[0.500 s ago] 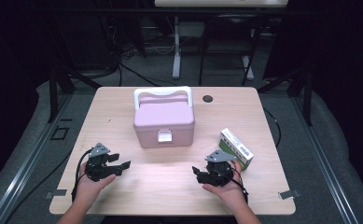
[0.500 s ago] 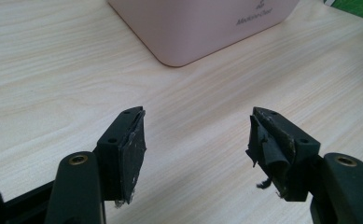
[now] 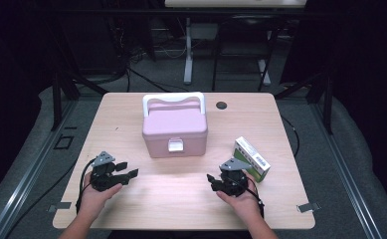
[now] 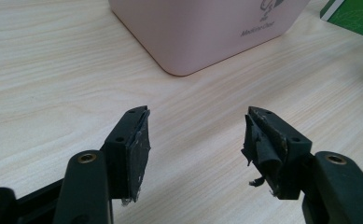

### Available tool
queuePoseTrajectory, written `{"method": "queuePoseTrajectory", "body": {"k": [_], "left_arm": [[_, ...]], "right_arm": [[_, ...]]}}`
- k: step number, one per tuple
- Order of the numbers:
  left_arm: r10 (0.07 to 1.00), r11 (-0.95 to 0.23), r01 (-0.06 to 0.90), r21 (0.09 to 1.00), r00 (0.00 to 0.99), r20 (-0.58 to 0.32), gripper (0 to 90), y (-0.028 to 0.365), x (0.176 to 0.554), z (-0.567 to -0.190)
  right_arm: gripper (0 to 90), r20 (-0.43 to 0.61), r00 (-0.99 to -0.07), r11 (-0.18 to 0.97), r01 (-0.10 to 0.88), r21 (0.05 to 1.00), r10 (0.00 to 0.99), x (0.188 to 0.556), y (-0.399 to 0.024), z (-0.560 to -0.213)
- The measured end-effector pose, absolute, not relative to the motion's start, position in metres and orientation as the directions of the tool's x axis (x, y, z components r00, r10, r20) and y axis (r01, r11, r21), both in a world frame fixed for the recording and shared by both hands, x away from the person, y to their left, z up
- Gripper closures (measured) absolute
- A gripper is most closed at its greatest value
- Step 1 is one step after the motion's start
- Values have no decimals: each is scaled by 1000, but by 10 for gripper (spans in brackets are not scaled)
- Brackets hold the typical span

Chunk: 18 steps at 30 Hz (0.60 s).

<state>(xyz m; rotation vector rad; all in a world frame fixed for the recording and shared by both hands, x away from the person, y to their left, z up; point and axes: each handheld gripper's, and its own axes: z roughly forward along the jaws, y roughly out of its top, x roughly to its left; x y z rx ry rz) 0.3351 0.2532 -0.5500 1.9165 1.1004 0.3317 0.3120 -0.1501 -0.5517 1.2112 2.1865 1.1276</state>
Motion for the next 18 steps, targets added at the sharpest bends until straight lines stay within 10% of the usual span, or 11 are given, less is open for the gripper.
{"method": "queuePoseTrajectory", "body": {"k": [18], "left_arm": [[833, -149, 601, 785, 504, -227, 552, 249, 355, -554]], "right_arm": [[562, 52, -547, 298, 532, 793, 836, 336, -136, -559]]}}
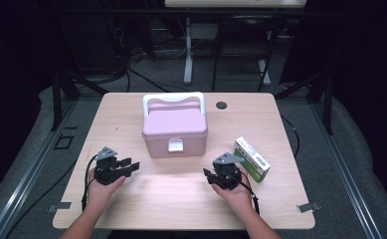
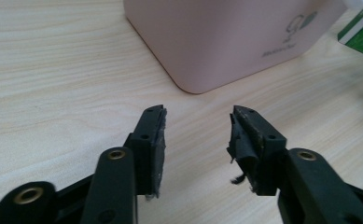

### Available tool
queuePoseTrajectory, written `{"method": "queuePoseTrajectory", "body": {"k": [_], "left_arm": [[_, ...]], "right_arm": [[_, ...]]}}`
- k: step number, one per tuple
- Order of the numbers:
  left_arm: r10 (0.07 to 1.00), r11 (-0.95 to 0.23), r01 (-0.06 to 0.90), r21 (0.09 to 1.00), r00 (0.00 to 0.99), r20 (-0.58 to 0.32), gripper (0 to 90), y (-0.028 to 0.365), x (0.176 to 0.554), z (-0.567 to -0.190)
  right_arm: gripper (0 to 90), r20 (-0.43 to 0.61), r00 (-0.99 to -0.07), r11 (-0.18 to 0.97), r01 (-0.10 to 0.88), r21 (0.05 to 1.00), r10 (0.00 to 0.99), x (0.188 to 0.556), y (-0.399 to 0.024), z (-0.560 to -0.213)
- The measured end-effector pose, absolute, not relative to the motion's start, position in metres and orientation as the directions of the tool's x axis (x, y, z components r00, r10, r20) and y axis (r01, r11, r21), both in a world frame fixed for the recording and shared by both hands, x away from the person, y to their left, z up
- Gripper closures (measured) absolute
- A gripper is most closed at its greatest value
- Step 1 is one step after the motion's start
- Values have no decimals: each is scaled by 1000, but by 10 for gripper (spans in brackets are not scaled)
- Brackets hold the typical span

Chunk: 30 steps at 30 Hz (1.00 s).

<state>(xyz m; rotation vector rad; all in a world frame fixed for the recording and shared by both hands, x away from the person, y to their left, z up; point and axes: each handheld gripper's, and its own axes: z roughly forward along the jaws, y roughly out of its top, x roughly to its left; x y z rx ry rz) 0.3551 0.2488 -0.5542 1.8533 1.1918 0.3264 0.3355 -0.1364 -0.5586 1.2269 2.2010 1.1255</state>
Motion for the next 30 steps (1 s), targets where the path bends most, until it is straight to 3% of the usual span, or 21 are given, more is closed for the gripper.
{"method": "queuePoseTrajectory", "body": {"k": [6, 17, 21, 30], "left_arm": [[832, -110, 604, 789, 491, -260, 638, 244, 368, -554], [859, -159, 574, 803, 482, -174, 830, 229, 389, -551], [869, -127, 562, 817, 461, -182, 890, 226, 397, -549], [862, -109, 557, 823, 466, -202, 898, 222, 412, -548]], "right_arm": [[676, 54, -492, 248, 529, 812, 869, 352, -136, -553], [869, 70, -390, 163, 533, 830, 918, 377, -131, -552], [879, 112, -367, 118, 550, 827, 923, 387, -132, -550], [885, 112, -360, 105, 532, 840, 926, 406, -128, -545]]}}
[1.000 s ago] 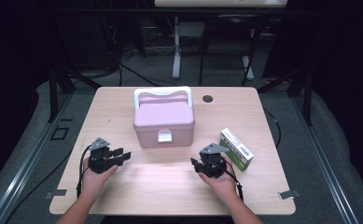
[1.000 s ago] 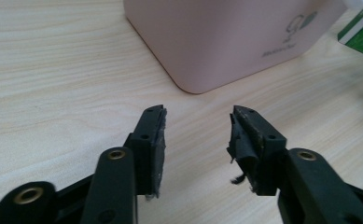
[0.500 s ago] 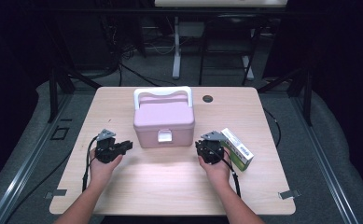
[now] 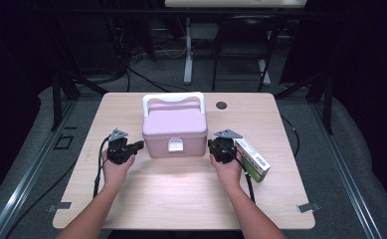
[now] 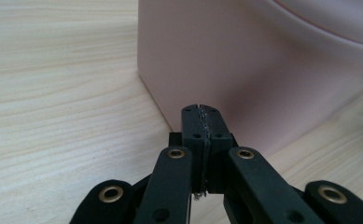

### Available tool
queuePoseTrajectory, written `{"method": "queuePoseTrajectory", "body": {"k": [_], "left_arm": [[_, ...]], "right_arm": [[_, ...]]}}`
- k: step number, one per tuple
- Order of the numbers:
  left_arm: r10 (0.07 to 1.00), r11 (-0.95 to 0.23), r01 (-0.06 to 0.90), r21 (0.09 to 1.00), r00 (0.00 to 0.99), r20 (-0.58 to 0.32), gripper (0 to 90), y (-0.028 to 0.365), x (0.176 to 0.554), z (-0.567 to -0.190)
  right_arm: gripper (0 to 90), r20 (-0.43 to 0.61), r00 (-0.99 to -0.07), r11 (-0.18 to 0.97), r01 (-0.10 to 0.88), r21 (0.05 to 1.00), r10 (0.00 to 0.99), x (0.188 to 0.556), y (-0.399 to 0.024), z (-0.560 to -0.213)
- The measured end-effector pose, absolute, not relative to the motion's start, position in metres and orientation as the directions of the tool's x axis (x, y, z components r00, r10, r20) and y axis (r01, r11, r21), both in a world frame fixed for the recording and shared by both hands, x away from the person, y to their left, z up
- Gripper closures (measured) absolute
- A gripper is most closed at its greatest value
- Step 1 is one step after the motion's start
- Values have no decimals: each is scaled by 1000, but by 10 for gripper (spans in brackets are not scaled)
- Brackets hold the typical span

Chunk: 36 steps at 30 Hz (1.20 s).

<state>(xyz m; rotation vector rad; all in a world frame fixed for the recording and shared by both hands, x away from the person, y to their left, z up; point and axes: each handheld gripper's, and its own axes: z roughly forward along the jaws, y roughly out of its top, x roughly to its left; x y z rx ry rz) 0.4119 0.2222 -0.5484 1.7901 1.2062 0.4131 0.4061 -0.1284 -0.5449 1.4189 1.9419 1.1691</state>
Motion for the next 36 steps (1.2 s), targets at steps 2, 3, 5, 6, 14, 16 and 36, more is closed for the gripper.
{"method": "queuePoseTrajectory", "body": {"k": [2, 3, 5, 6, 14, 16, 36], "left_arm": [[855, -127, 556, 821, 481, -193, 898, 220, 413, -548], [851, -125, 550, 825, 488, -196, 898, 219, 413, -548], [856, -128, 543, 830, 483, -183, 899, 218, 414, -546], [854, -122, 547, 828, 483, -193, 899, 219, 414, -546], [849, -115, 560, 821, 484, -211, 900, 220, 415, -545], [848, -113, 559, 822, 485, -214, 900, 221, 414, -545], [839, -178, 574, 799, 513, -182, 900, 227, 397, -538]], "right_arm": [[881, 107, -361, 107, 525, 844, 926, 411, -127, -543], [881, 103, -360, 107, 518, 849, 927, 413, -126, -542], [882, 117, -357, 93, 519, 850, 927, 415, -127, -541], [883, 123, -357, 85, 514, 853, 926, 416, -127, -540], [900, 117, -374, 100, 512, 853, 920, 415, -127, -539], [900, 105, -375, 112, 512, 852, 921, 413, -126, -538], [900, 46, -437, 203, 506, 838, 898, 391, -122, -534]]}}
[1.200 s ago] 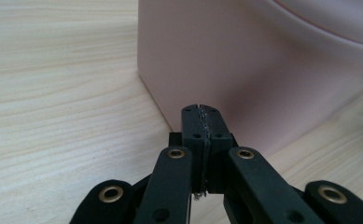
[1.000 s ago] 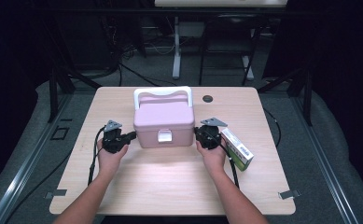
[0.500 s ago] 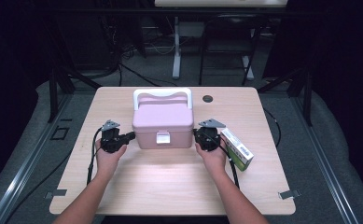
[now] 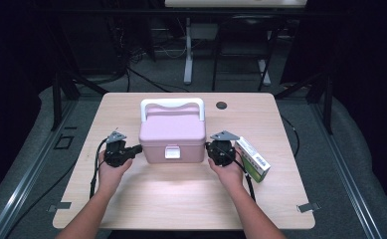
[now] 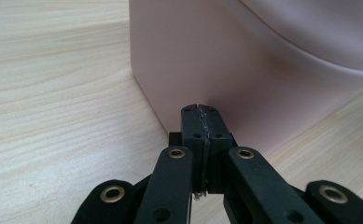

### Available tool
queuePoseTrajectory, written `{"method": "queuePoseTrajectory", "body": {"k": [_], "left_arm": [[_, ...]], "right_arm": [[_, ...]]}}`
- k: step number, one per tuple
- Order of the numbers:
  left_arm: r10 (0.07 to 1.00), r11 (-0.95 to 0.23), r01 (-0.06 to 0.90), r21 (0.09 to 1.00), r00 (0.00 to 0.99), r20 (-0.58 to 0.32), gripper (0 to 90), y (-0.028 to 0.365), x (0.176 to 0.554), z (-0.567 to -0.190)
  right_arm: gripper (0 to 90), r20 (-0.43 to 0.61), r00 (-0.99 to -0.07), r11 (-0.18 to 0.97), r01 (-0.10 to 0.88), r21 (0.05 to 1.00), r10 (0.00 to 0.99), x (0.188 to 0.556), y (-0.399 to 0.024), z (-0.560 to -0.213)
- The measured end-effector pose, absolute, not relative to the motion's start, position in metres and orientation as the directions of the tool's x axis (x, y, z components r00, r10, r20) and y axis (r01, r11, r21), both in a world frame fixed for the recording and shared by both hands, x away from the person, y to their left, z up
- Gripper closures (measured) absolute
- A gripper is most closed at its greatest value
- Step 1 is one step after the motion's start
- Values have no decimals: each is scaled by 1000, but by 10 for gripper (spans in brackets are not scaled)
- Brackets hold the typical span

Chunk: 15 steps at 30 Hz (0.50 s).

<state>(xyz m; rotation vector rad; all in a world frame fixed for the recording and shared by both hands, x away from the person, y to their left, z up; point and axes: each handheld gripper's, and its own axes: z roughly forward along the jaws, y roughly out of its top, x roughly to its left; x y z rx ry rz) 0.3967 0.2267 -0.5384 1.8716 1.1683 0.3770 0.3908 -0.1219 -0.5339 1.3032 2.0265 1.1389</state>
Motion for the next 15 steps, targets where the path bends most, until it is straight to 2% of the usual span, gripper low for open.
{"method": "queuePoseTrajectory", "body": {"k": [4, 15], "left_arm": [[837, -201, 564, 801, 524, -160, 900, 224, 391, -538], [821, -211, 577, 789, 543, -178, 900, 227, 379, -536]], "right_arm": [[900, 10, -441, 238, 502, 831, 897, 384, -122, -532], [900, -23, -460, 278, 494, 824, 888, 370, -122, -531]]}}
